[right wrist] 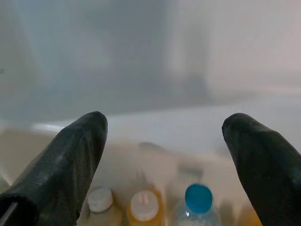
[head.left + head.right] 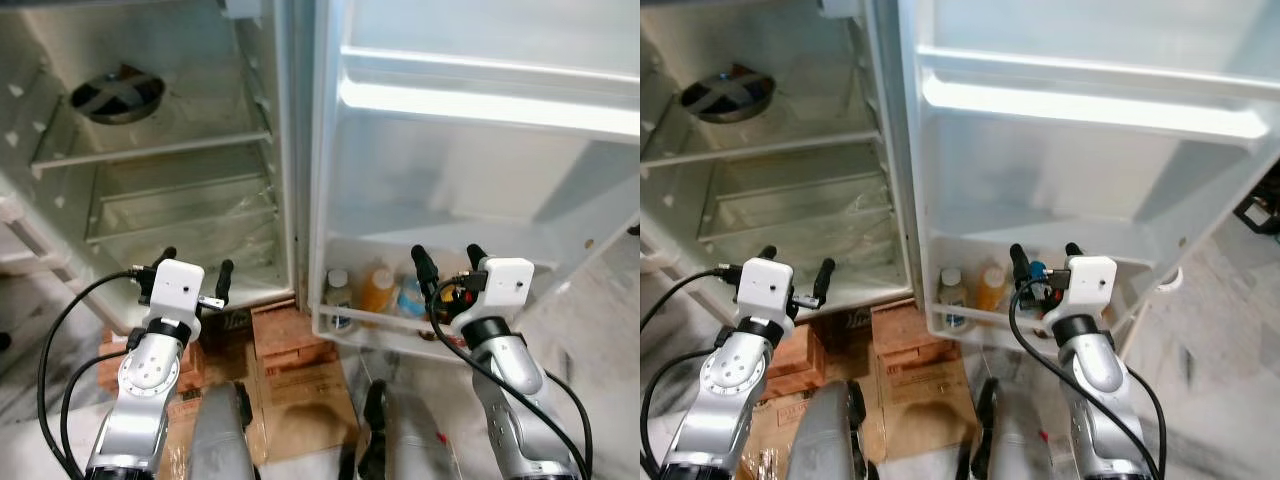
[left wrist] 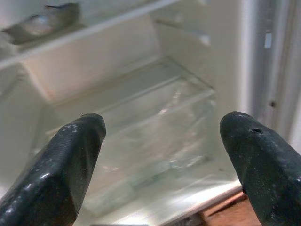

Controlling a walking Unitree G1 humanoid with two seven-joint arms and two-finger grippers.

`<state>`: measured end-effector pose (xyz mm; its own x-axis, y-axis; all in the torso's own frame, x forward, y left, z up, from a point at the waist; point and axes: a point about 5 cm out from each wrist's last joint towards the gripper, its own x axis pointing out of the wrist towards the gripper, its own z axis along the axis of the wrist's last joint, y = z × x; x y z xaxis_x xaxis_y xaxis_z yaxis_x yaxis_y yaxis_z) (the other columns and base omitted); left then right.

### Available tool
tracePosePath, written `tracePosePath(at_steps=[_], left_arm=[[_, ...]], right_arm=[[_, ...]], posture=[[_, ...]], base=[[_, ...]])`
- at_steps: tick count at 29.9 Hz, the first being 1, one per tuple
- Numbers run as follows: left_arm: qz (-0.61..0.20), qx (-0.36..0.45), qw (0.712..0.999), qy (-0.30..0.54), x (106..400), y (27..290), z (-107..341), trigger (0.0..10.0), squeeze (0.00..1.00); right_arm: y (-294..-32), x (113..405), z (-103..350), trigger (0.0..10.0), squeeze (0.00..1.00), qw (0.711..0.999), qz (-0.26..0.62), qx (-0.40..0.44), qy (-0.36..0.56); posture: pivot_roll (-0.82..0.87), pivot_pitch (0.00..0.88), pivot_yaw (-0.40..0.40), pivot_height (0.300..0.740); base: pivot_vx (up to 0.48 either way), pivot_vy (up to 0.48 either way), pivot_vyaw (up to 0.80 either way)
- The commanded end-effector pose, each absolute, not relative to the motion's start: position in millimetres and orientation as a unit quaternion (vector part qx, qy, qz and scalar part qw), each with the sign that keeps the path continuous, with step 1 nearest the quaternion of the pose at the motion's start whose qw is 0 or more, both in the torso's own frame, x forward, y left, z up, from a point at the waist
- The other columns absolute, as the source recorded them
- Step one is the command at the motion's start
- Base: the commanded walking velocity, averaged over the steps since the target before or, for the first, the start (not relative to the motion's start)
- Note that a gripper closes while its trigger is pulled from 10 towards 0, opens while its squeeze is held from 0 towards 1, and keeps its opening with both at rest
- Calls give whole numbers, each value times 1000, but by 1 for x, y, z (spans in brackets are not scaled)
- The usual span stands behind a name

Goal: Restocking fridge

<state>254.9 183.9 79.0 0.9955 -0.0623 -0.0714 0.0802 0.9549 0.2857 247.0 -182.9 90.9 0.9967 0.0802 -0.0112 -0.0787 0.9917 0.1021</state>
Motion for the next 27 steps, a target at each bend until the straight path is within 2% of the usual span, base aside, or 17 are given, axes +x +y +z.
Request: tracePosePath(at_steps=[1, 6, 16, 20, 27], left_arm=[[-34, 153, 987, 28, 257, 185, 80, 10000, 0], [-46, 152, 987, 23, 260, 180, 82, 10000, 0], [-48, 152, 987, 21, 262, 179, 82, 10000, 0], [-48, 155, 987, 20, 263, 179, 83, 10000, 0], [-52, 155, 986, 19, 264, 178, 83, 10000, 0]], right_arm=[[-190, 245, 94, 10000, 0, 998, 25, 54, 4], [-193, 244, 83, 10000, 0, 997, 24, 64, 38], [-195, 242, 85, 10000, 0, 997, 26, 67, 37], [-194, 242, 86, 10000, 0, 997, 29, 69, 36], [-195, 243, 86, 10000, 0, 996, 26, 72, 37]], posture=[[89, 0, -27, 691], [79, 0, -24, 718], [79, 0, -26, 718], [79, 0, -26, 740], [78, 0, -29, 740]], base=[[0, 0, 0], [0, 0, -166], [0, 0, -43], [0, 0, 0], [0, 0, 0]])
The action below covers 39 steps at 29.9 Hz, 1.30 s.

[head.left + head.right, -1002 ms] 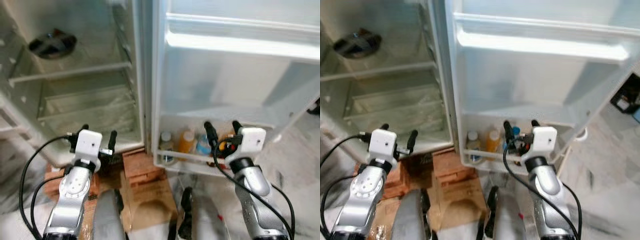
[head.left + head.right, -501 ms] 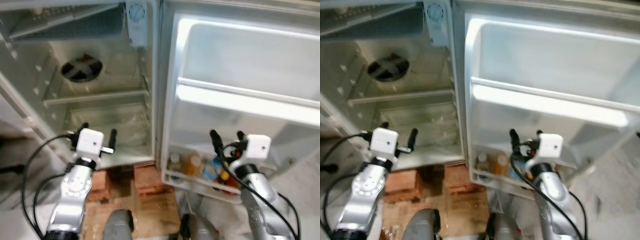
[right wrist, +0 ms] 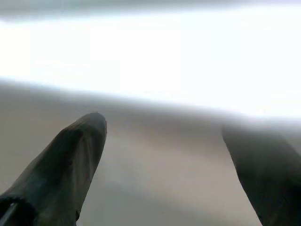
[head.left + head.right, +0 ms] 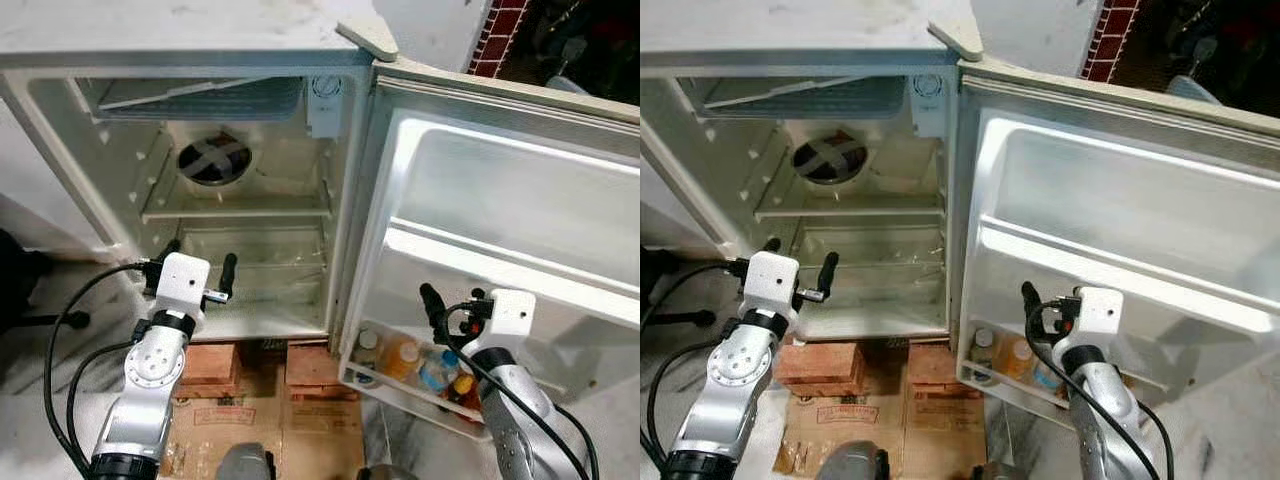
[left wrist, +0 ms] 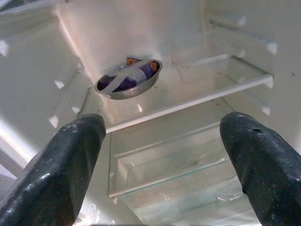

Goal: Restocking fridge

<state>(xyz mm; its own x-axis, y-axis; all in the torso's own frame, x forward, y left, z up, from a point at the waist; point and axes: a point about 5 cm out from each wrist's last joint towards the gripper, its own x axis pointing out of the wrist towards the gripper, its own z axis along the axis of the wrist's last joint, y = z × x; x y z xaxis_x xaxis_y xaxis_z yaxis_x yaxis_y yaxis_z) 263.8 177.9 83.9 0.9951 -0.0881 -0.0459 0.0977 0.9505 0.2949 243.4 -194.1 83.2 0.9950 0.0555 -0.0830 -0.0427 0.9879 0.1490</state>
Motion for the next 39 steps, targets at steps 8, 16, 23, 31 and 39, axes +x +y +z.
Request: tracePosePath(at_steps=[8, 16, 23, 31, 39], left_arm=[[-56, 153, 986, 20, 265, 177, 83, 10000, 0], [-58, 151, 987, 19, 266, 175, 83, 10000, 0], [-59, 151, 987, 17, 266, 175, 83, 10000, 0], [-60, 149, 987, 9, 270, 177, 88, 10000, 0], [-59, 144, 988, 5, 274, 179, 92, 10000, 0]], right_arm=[[-188, 241, 77, 10000, 0, 988, 80, 96, 89], [-190, 239, 71, 10000, 0, 982, 121, 67, 128], [-192, 244, 73, 10000, 0, 986, 101, 55, 119], [-207, 253, 76, 10000, 0, 994, 39, 23, 102], [-211, 258, 80, 10000, 0, 996, 15, 20, 85]], posture=[[75, 0, -30, 740], [75, 0, -30, 740], [79, 0, -33, 740], [83, 0, -26, 740], [89, 0, -30, 740]], base=[[-188, 0, 0], [-266, 0, 0], [-252, 0, 0], [-92, 0, 0], [0, -72, 0]])
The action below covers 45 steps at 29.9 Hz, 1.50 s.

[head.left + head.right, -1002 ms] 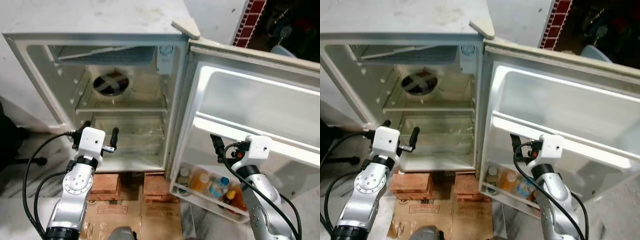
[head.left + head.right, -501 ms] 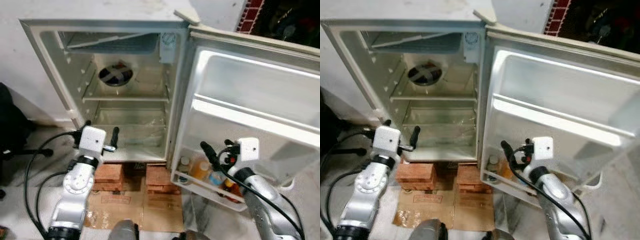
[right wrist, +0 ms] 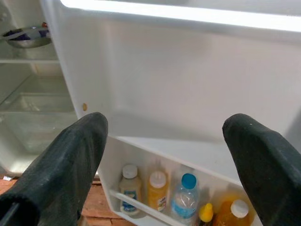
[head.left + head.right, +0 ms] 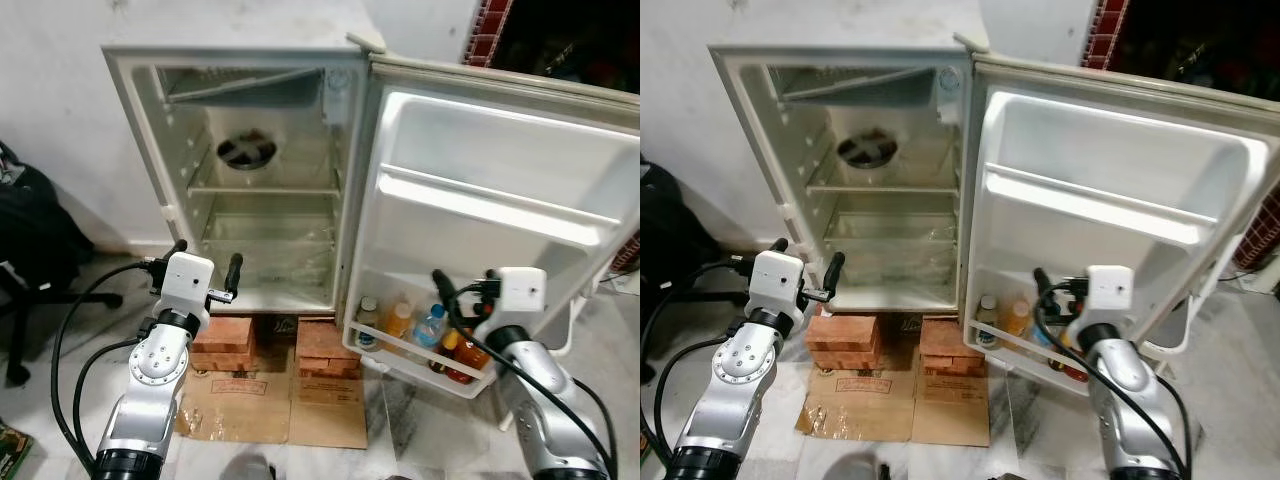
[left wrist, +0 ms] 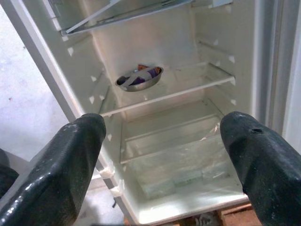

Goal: Restocking fridge

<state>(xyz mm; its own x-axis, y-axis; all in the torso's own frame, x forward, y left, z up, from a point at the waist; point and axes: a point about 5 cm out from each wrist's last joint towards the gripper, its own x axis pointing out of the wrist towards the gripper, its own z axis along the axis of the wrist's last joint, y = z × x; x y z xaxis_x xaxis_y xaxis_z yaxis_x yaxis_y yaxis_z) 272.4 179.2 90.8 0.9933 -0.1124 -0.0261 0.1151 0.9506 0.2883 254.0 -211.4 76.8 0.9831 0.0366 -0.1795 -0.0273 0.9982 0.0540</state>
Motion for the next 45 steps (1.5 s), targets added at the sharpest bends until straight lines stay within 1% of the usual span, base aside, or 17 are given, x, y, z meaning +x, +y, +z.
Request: tracePosePath(at_steps=[1, 5, 9, 12, 19, 20, 23, 31, 35, 37, 39, 41, 45], left_arm=[[-59, 144, 988, 4, 274, 180, 92, 10000, 0], [-52, 144, 988, 6, 274, 182, 92, 10000, 0], [-53, 144, 988, 6, 274, 181, 91, 10000, 0], [-54, 143, 988, 7, 275, 181, 91, 10000, 0], [-55, 142, 988, 6, 275, 180, 91, 10000, 0], [-54, 142, 988, 6, 275, 179, 91, 10000, 0], [-53, 142, 988, 6, 274, 179, 91, 10000, 0], [-50, 142, 989, 8, 272, 180, 90, 10000, 0], [-41, 140, 989, 10, 272, 181, 90, 10000, 0], [-29, 142, 989, 12, 272, 182, 90, 10000, 0], [-8, 143, 989, 20, 272, 185, 89, 10000, 0], [1, 140, 990, 24, 272, 186, 88, 10000, 0], [37, 128, 990, 45, 271, 195, 85, 10000, 0]], right_arm=[[-211, 258, 79, 10000, 0, 996, 14, 20, 86], [-213, 255, 65, 10000, 0, 991, 21, 2, 130], [-215, 254, 63, 10000, 0, 991, 22, 5, 135], [-220, 253, 57, 10000, 0, 987, 31, 7, 159], [-231, 247, 39, 10000, 0, 971, 55, -35, 231], [-236, 247, 36, 10000, 0, 967, 56, -57, 241], [-243, 251, 37, 10000, 0, 966, 46, -78, 243], [-254, 277, 56, 10000, 0, 975, 13, -101, 199], [-254, 296, 76, 10000, 0, 985, -21, -102, 138], [-251, 305, 86, 10000, 0, 989, -30, -96, 108], [-241, 317, 100, 10000, 0, 995, -32, -74, 64], [-236, 321, 106, 10000, 0, 996, -28, -68, 45], [-219, 328, 118, 10000, 0, 999, -21, -44, 1]], posture=[[89, 0, -30, 740], [88, 0, -30, 740], [90, 0, -30, 740], [86, 0, -28, 740], [87, 0, -31, 740], [89, 0, -32, 740], [89, 0, -32, 740], [97, 0, -35, 740], [102, 0, -34, 740], [105, 0, -33, 740], [108, 0, -35, 740], [112, 0, -38, 740], [119, 0, -43, 740]], base=[[0, -304, 0], [0, -403, 0], [0, -418, 0], [0, -417, 0], [0, -425, 0], [0, -431, 0], [0, -431, 0], [0, -433, 0], [0, -338, 0], [0, 0, 0], [0, 0, 0], [0, 0, 0], [0, 0, 583]])
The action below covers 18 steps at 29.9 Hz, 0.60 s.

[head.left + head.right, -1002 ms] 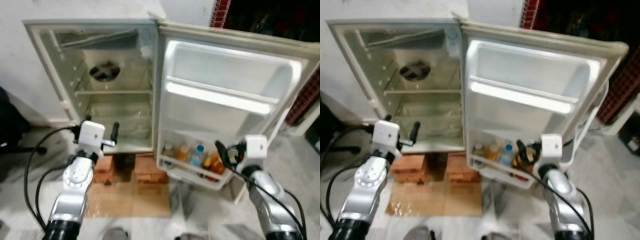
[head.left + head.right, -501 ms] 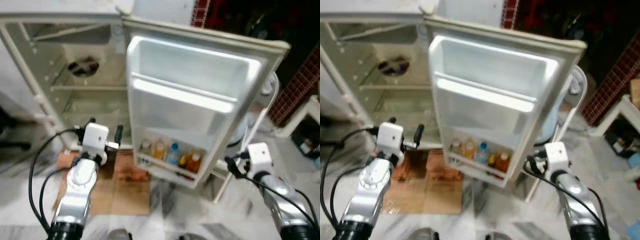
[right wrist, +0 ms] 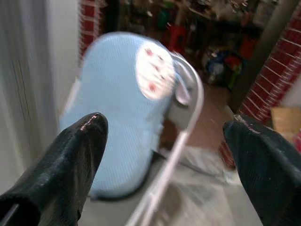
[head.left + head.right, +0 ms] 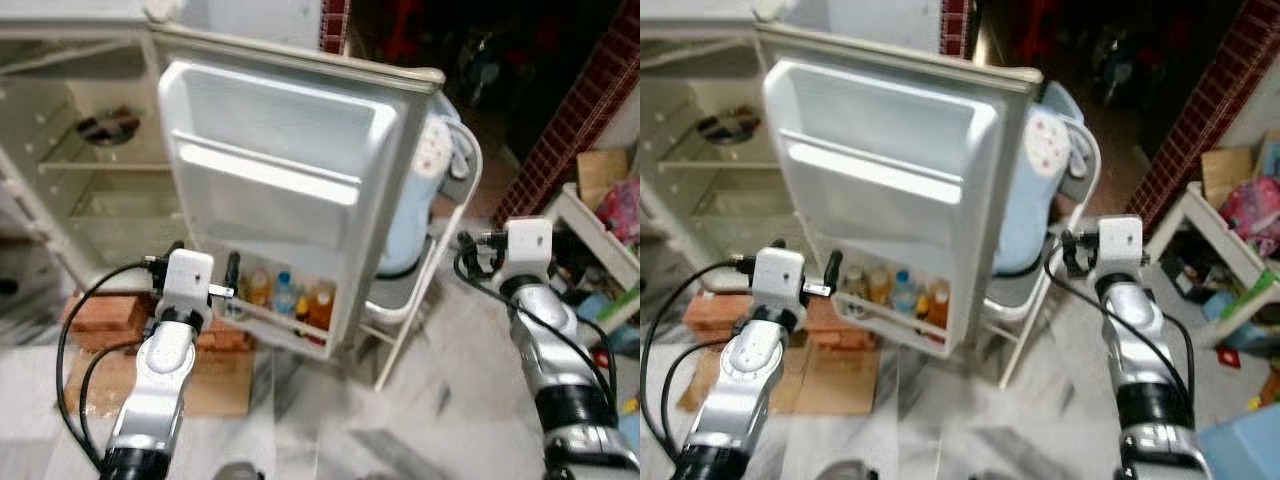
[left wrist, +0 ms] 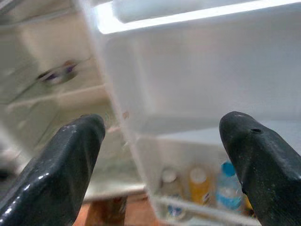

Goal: Restocking fridge

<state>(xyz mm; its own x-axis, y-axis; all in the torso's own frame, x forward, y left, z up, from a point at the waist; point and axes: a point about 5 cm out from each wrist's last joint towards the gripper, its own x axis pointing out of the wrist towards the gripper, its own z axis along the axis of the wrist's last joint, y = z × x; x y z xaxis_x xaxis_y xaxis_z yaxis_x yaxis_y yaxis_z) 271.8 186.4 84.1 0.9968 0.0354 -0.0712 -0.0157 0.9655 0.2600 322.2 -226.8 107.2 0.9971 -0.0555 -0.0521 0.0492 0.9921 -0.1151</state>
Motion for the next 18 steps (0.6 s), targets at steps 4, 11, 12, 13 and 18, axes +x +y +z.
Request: tracePosePath(at_steps=[4, 11, 12, 13, 18], left_arm=[[61, 99, 991, 61, 270, 200, 82, 10000, 0], [75, 80, 990, 88, 266, 202, 76, 10000, 0], [74, 80, 990, 89, 266, 202, 76, 10000, 0], [68, 80, 990, 92, 265, 201, 75, 10000, 0], [1, 86, 991, 97, 258, 191, 71, 10000, 0]], right_arm=[[-206, 331, 123, 10000, 0, 999, -19, -34, -25], [-201, 330, 123, 10000, 0, 999, -21, -20, -37], [-201, 330, 123, 10000, 0, 999, -21, -19, -37], [-201, 330, 123, 10000, 0, 999, -21, -20, -37], [-205, 327, 120, 10000, 0, 999, -32, -22, -34]], posture=[[123, 0, -46, 740], [120, 0, -50, 740], [120, 0, -50, 740], [121, 0, -53, 740], [124, 0, -56, 740]], base=[[0, 0, 595], [0, 0, 522], [0, 0, 475], [0, 0, 450], [0, 0, 423]])
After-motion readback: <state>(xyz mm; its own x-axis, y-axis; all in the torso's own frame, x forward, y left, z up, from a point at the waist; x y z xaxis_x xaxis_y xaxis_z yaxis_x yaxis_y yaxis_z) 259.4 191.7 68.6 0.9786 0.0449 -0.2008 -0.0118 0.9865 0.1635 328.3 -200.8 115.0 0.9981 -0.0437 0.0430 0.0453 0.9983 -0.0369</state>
